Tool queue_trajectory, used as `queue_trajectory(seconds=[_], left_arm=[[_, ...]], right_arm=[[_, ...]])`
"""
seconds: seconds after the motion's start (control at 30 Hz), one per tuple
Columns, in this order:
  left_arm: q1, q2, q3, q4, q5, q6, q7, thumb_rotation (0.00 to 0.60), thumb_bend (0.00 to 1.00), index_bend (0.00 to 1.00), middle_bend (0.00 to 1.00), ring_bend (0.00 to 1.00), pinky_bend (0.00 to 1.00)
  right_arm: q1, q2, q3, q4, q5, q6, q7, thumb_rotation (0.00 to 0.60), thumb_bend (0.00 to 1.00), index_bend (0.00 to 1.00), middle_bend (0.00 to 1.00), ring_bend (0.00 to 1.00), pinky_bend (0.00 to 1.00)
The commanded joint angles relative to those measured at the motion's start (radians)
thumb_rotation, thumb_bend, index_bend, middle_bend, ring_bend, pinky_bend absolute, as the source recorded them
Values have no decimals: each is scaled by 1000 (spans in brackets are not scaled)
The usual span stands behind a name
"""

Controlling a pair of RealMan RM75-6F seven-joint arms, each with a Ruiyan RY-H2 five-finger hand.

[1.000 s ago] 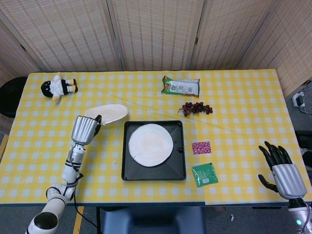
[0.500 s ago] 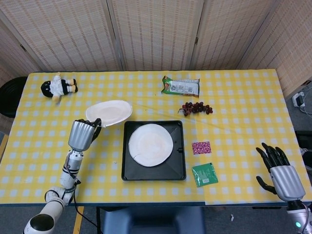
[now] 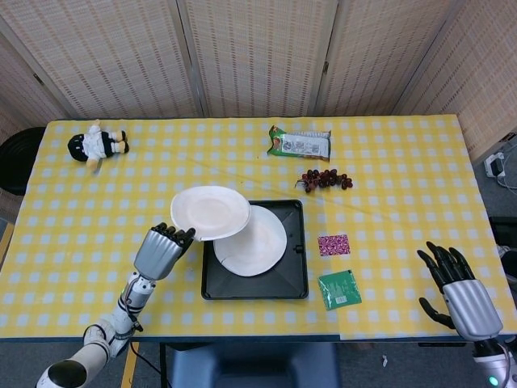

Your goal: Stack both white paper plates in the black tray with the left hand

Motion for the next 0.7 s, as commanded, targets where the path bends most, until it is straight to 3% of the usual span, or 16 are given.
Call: queue_trajectory(seconds=[0.03, 0.3, 0.7], left_arm=[[-2, -4, 23, -51, 31, -5, 63, 600, 580, 673, 1000, 1000, 1000], [-12, -36, 30, -87, 58, -47, 127, 600, 581, 675, 1000, 1000, 1000], [-23, -111, 19, -47, 73, -80, 122, 600, 586, 675, 1000, 1000, 1000]], right_arm=[[-4, 6, -5, 2, -9, 10, 13, 600, 335, 0, 0, 0, 0], [-18, 21, -12, 9, -30, 47, 44, 600, 335, 0, 0, 0, 0], [-36, 34, -14, 18, -28, 75, 72, 600, 335, 0, 0, 0, 0]])
